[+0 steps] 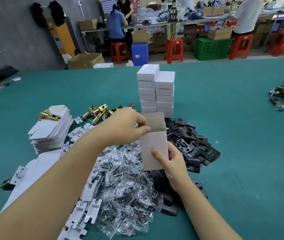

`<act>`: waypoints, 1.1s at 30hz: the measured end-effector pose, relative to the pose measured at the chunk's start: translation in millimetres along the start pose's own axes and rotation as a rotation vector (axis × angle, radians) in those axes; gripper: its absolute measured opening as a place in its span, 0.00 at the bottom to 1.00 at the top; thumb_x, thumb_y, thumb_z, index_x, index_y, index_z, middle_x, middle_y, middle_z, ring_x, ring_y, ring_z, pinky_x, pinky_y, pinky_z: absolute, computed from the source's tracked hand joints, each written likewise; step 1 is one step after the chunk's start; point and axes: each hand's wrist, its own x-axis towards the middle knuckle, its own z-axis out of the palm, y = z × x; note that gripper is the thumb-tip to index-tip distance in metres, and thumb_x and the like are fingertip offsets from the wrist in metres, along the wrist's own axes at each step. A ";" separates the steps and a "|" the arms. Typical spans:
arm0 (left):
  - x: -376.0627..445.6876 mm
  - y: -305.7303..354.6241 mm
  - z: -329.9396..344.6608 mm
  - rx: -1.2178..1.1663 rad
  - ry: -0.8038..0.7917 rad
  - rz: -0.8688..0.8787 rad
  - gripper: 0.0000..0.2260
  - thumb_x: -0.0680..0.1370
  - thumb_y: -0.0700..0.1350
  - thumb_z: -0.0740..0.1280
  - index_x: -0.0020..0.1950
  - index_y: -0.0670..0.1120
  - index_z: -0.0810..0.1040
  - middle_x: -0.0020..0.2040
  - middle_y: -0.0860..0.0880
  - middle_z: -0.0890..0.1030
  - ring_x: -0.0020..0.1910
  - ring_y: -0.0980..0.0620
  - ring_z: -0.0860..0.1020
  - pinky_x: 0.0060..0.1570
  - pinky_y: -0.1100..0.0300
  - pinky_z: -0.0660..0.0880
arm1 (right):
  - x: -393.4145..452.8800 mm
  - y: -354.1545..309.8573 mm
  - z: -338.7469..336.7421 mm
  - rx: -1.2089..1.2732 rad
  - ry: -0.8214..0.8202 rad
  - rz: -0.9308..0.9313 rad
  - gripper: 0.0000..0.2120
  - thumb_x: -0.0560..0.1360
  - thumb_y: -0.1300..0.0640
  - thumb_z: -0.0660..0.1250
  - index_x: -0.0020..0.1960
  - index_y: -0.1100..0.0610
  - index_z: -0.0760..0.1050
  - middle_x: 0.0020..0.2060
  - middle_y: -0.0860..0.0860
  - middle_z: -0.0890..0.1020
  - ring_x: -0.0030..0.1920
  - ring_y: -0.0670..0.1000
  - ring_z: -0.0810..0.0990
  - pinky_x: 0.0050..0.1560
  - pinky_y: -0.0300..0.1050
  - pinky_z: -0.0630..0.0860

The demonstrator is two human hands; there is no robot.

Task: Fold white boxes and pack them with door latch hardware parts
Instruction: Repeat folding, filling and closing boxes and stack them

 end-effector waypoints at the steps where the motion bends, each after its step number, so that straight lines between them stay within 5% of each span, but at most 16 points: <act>1: -3.0 -3.6 -0.7 -0.017 0.050 0.004 0.09 0.82 0.52 0.67 0.46 0.53 0.85 0.40 0.59 0.81 0.41 0.62 0.76 0.40 0.59 0.69 | -0.2 0.5 -0.4 -0.054 0.010 -0.020 0.19 0.67 0.38 0.77 0.56 0.43 0.82 0.50 0.49 0.86 0.49 0.49 0.86 0.44 0.46 0.83; 5: -17.7 -37.0 -9.6 -0.271 0.273 -0.147 0.10 0.82 0.53 0.66 0.44 0.55 0.84 0.29 0.55 0.77 0.24 0.59 0.68 0.25 0.66 0.63 | -2.1 3.6 -1.6 -0.184 0.012 -0.079 0.20 0.68 0.37 0.76 0.57 0.42 0.79 0.50 0.43 0.86 0.49 0.46 0.85 0.43 0.41 0.82; 9: -31.5 -91.5 -7.3 -0.215 0.240 -0.393 0.12 0.83 0.53 0.65 0.44 0.54 0.84 0.24 0.57 0.75 0.20 0.59 0.66 0.21 0.67 0.61 | -3.0 6.3 -3.4 -0.341 -0.034 -0.093 0.15 0.68 0.35 0.74 0.54 0.31 0.76 0.49 0.38 0.83 0.48 0.43 0.83 0.42 0.38 0.81; 13: -39.8 -142.3 16.8 0.016 0.119 -0.574 0.09 0.83 0.49 0.65 0.51 0.47 0.83 0.39 0.50 0.83 0.32 0.52 0.76 0.34 0.59 0.73 | -4.4 12.8 -0.2 -0.438 -0.095 -0.073 0.18 0.68 0.33 0.73 0.54 0.37 0.76 0.48 0.36 0.83 0.47 0.43 0.82 0.42 0.40 0.82; 17: -48.2 -172.0 37.9 0.236 0.024 -0.690 0.09 0.82 0.46 0.64 0.58 0.52 0.82 0.51 0.50 0.83 0.44 0.50 0.80 0.50 0.51 0.81 | -4.0 12.2 -0.6 -0.422 -0.086 -0.081 0.17 0.68 0.34 0.73 0.53 0.38 0.77 0.48 0.37 0.83 0.46 0.43 0.82 0.40 0.37 0.80; 23: -45.7 -180.2 57.6 0.382 -0.049 -0.672 0.16 0.80 0.43 0.64 0.67 0.53 0.79 0.63 0.49 0.81 0.48 0.49 0.79 0.43 0.57 0.76 | -3.2 13.6 -0.8 -0.486 -0.092 -0.089 0.16 0.69 0.36 0.74 0.54 0.37 0.76 0.48 0.36 0.82 0.47 0.43 0.82 0.43 0.40 0.82; 27: -38.4 -180.0 64.9 0.431 -0.017 -0.659 0.16 0.81 0.43 0.62 0.67 0.54 0.78 0.62 0.48 0.80 0.48 0.48 0.79 0.40 0.57 0.73 | -5.9 11.5 1.5 -0.559 -0.079 -0.163 0.17 0.69 0.37 0.73 0.55 0.34 0.73 0.50 0.32 0.81 0.49 0.41 0.81 0.42 0.34 0.77; 33: -20.6 -174.8 70.1 0.520 -0.020 -0.650 0.15 0.80 0.53 0.66 0.66 0.53 0.79 0.63 0.46 0.74 0.63 0.44 0.73 0.56 0.51 0.75 | -7.3 14.5 1.9 -0.594 -0.072 -0.205 0.17 0.70 0.42 0.75 0.57 0.39 0.76 0.50 0.34 0.81 0.48 0.44 0.80 0.43 0.40 0.77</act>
